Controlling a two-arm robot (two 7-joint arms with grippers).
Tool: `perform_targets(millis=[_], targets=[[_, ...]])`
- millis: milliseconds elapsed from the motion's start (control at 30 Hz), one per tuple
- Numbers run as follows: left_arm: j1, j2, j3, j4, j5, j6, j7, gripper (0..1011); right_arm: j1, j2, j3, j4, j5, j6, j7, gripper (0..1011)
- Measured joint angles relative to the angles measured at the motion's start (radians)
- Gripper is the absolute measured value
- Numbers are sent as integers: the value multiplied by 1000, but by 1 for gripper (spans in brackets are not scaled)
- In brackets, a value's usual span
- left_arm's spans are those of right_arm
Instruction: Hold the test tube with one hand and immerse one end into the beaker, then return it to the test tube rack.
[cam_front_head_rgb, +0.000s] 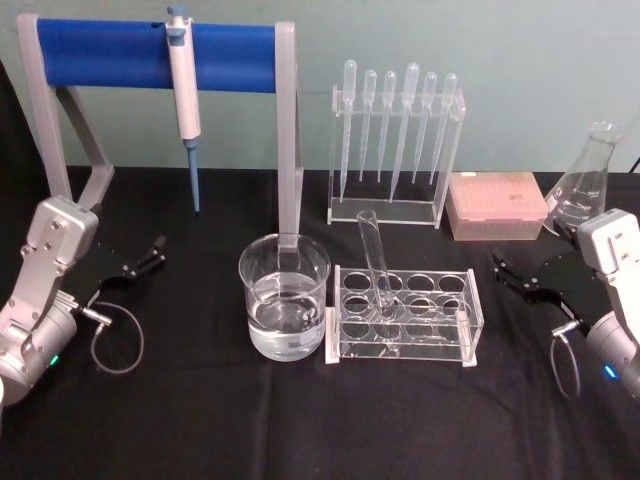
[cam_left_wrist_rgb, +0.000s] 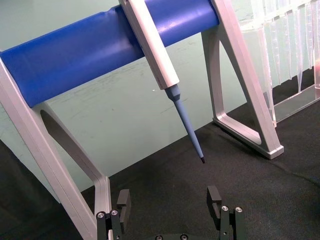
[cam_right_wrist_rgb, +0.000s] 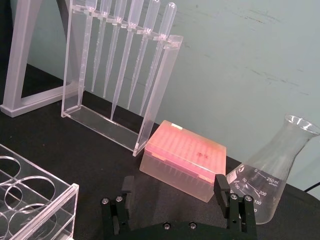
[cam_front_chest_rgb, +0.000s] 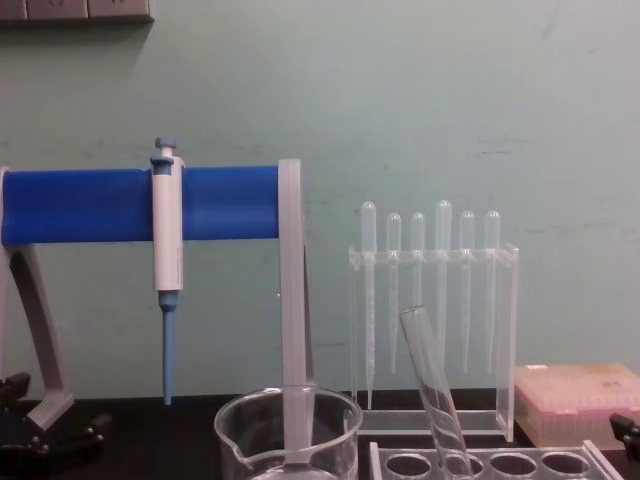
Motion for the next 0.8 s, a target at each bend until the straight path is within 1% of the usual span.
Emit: perform_targets(millis=[800], targets=[[0, 0, 0, 0, 0, 0, 0, 1000, 0, 0, 0, 0, 0, 0, 0, 1002]])
